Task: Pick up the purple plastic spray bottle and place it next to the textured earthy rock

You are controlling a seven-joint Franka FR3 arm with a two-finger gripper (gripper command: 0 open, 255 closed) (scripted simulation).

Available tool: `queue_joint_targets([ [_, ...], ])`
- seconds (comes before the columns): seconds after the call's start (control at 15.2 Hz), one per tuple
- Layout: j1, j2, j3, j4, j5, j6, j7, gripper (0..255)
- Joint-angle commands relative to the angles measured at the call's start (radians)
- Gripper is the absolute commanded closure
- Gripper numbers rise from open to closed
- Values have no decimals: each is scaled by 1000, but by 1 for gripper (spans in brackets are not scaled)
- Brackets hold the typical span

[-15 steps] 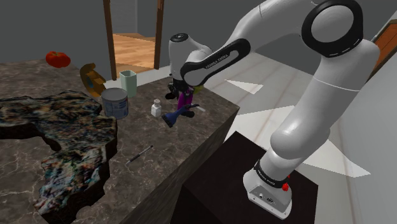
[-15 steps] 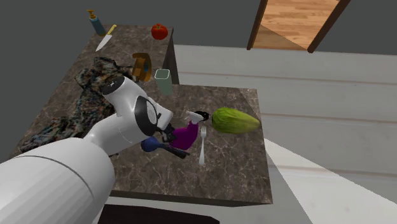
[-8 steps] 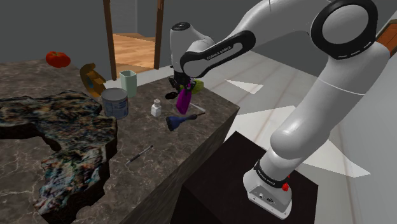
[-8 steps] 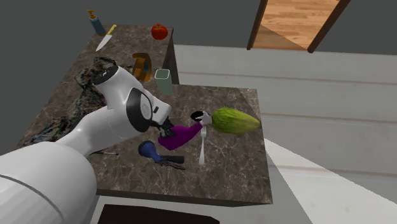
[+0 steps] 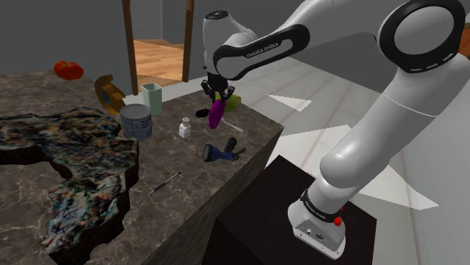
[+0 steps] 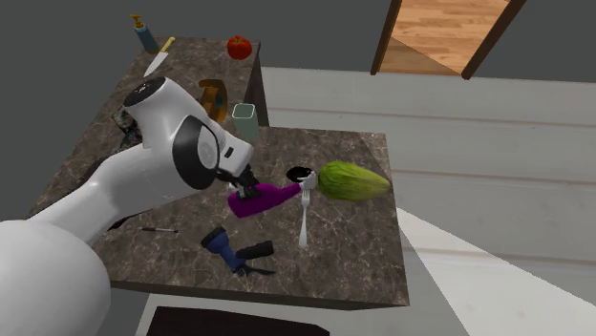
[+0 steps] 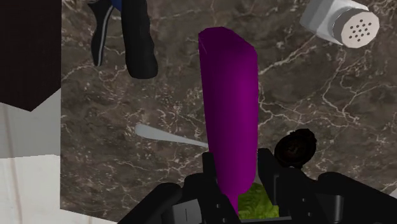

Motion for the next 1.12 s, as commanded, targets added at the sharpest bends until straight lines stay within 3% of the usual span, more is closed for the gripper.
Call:
queue_joint_targets([
  [0.0,0,-12,0,15,13,-24,-15,255],
  [1.06,3,-86,-3,153,83,-210,-109,255],
])
